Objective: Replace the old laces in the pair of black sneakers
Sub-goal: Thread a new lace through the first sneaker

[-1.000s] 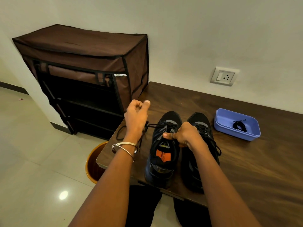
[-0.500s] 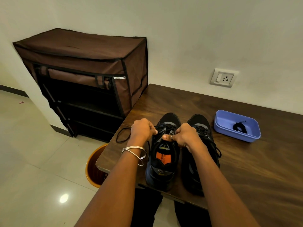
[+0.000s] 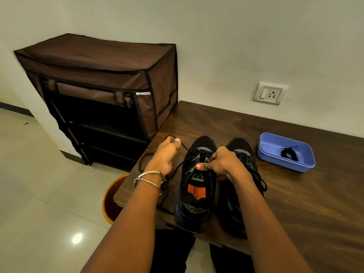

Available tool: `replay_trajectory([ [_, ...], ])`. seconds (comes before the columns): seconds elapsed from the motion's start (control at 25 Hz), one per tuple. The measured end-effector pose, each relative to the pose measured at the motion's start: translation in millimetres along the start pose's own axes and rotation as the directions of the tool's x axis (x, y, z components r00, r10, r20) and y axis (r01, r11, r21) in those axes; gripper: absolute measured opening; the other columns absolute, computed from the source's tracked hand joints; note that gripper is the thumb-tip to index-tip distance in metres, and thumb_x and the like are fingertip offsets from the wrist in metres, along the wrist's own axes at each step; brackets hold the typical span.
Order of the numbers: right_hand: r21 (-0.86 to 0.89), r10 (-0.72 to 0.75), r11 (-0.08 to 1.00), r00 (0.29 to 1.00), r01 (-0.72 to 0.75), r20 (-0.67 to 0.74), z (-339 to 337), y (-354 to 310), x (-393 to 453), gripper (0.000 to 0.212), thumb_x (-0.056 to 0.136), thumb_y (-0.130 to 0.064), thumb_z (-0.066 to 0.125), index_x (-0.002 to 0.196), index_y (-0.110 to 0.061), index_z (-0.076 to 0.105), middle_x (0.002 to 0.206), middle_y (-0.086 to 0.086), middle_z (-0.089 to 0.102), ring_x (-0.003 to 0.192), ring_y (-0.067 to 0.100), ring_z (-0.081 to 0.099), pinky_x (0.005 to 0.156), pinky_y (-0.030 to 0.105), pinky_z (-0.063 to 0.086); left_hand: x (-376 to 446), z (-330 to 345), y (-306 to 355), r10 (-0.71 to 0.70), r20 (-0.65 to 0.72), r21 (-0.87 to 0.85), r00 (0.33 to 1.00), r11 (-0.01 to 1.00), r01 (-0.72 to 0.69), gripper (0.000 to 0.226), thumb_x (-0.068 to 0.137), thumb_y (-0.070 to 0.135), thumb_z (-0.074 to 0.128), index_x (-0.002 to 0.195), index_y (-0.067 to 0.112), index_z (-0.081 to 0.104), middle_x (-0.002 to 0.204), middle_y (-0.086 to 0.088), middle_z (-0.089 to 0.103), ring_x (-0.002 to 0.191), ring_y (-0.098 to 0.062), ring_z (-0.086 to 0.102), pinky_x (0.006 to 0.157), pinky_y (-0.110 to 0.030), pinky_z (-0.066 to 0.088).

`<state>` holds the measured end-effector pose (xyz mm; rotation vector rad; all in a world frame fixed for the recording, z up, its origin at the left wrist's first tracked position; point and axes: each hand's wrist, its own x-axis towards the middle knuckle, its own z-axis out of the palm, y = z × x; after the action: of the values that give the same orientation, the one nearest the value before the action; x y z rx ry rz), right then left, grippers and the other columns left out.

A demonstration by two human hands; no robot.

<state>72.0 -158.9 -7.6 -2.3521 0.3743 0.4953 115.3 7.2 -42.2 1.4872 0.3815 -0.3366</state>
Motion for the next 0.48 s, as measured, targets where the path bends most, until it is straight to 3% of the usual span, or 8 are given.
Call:
replay_trajectory([
  [0.08, 0.068, -0.022, 0.997, 1.000, 0.023, -0.022, -7.1, 0.3, -3.0, 0.044, 0.078, -0.043, 0.080, 0.099, -0.005, 0.071, 0.097, 0.010, 0.066, 0.095, 0.024, 0.062, 0.088, 0.041, 0.056, -13.9, 3.0, 17.3, 0.195, 0.014, -0.321, 0.981, 0.930, -0.180, 0.032, 0.102, 0.022, 0.044, 0.133, 0.021, 0.049, 0.132, 0.001, 0.060, 0.122, -0.019, 0.054, 0.109, -0.040, 0.030],
  [0.16, 0.288, -0.045, 0.953, 0.985, 0.093, -0.169, -15.7, -1.9, -5.5, 0.032, 0.088, -0.039, 0.071, 0.088, -0.007, 0.073, 0.090, 0.010, 0.067, 0.083, 0.020, 0.060, 0.083, 0.041, 0.054, -32.2, 9.6, 35.8, 0.375, 0.027, -0.419, 0.927, 0.846, -0.330, 0.025, 0.104, 0.021, 0.038, 0.124, 0.019, 0.053, 0.121, -0.005, 0.067, 0.109, -0.020, 0.063, 0.103, -0.037, 0.039],
  [0.24, 0.529, -0.038, 0.827, 0.958, 0.189, -0.283, -22.8, -7.2, -11.0, 0.034, 0.094, -0.041, 0.063, 0.083, -0.010, 0.071, 0.091, 0.012, 0.072, 0.078, 0.020, 0.063, 0.078, 0.042, 0.054, -46.0, 25.7, 44.6, 0.455, 0.100, -0.311, 0.885, 0.859, -0.406, 0.031, 0.105, 0.027, 0.034, 0.118, 0.014, 0.060, 0.097, -0.007, 0.072, 0.081, -0.019, 0.067, 0.083, -0.031, 0.050],
  [0.28, 0.629, -0.041, 0.749, 0.962, 0.208, -0.269, -24.5, -11.3, -15.1, 0.036, 0.095, -0.044, 0.060, 0.083, -0.012, 0.071, 0.088, 0.010, 0.073, 0.078, 0.020, 0.064, 0.076, 0.041, 0.052, -50.8, 35.3, 45.2, 0.470, 0.154, -0.208, 0.869, 0.875, -0.436, 0.035, 0.105, 0.028, 0.034, 0.113, 0.010, 0.063, 0.082, -0.006, 0.070, 0.067, -0.017, 0.063, 0.070, -0.028, 0.050],
  [0.4, 0.848, -0.080, 0.515, 0.992, 0.124, -0.096, -26.7, -21.8, -26.3, 0.043, 0.094, -0.054, 0.055, 0.083, -0.014, 0.066, 0.062, 0.002, 0.063, 0.059, 0.016, 0.064, 0.075, 0.039, 0.051, -56.7, 55.5, 41.2, 0.437, 0.331, 0.096, 0.836, 0.866, -0.491, 0.040, 0.104, 0.030, 0.040, 0.090, 0.004, 0.066, 0.057, 0.000, 0.052, 0.045, -0.008, 0.045, 0.046, -0.020, 0.039],
  [0.48, 0.929, -0.095, 0.365, 0.995, 0.062, -0.029, -29.1, -21.6, -25.7, 0.034, 0.093, -0.049, 0.059, 0.093, -0.016, 0.064, 0.068, -0.002, 0.068, 0.062, 0.015, 0.065, 0.078, 0.041, 0.053, -55.6, 55.9, 37.8, 0.383, 0.406, 0.208, 0.830, 0.845, -0.492, 0.038, 0.103, 0.027, 0.043, 0.083, 0.003, 0.065, 0.048, 0.008, 0.049, 0.039, 0.000, 0.043, 0.041, -0.014, 0.036],
])
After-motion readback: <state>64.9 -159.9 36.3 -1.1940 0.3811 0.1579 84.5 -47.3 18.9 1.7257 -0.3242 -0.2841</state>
